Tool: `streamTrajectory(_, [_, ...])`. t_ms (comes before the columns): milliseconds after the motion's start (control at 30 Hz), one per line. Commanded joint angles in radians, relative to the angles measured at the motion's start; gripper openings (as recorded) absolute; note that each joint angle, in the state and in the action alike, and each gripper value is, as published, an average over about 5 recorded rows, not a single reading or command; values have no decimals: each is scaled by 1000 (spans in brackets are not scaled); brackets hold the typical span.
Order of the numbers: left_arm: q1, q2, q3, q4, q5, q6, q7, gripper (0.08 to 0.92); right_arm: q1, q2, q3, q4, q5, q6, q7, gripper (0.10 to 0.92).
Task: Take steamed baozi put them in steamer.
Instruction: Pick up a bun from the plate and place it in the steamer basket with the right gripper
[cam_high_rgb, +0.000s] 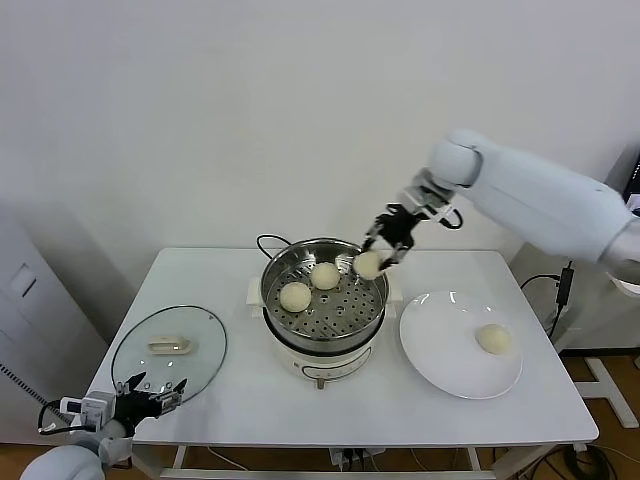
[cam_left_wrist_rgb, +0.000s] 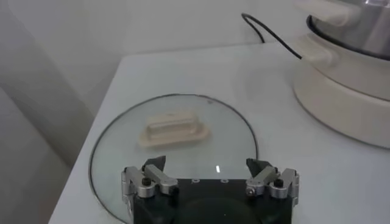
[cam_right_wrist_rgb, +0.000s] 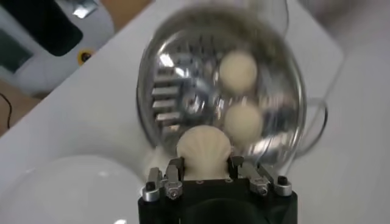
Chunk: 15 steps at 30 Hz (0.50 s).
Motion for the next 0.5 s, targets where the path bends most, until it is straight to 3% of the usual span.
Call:
streamTrajectory(33, [3, 0, -3, -2, 0, -1, 0, 823, -8, 113, 21, 40, -96, 232, -8, 458])
streamTrajectory(500, [-1, 1, -3, -1, -1, 0, -1, 823, -116, 121, 57, 105, -346, 415, -12, 458])
